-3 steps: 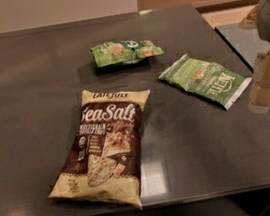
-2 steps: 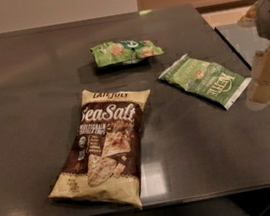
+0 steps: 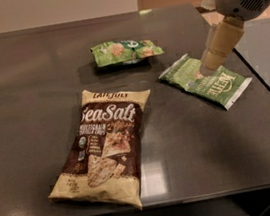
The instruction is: Pick green rice chip bag
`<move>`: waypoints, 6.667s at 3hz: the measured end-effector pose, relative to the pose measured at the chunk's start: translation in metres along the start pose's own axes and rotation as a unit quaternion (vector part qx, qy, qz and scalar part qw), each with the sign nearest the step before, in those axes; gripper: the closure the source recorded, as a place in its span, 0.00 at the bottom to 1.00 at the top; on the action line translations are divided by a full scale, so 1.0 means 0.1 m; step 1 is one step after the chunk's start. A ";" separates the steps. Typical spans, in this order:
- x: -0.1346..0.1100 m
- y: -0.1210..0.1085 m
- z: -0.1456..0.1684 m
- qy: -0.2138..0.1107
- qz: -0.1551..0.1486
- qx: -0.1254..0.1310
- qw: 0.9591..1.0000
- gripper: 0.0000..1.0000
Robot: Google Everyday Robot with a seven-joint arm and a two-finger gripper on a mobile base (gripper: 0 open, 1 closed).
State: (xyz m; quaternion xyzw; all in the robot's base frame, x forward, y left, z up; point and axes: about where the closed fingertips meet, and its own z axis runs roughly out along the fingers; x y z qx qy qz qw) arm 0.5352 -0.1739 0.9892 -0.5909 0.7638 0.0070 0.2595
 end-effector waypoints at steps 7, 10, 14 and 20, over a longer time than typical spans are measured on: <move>-1.11 -1.25 2.03 0.017 -0.066 -0.025 0.997 0.00; -1.21 -1.27 2.46 0.044 -0.057 -0.064 0.995 0.18; -1.15 -1.38 1.59 0.036 -0.060 -0.015 0.997 1.00; -1.11 -1.12 0.10 -0.051 -0.119 0.022 0.991 1.00</move>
Offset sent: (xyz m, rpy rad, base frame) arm 0.1438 0.0426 -0.0348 0.0494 -0.0447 -0.0222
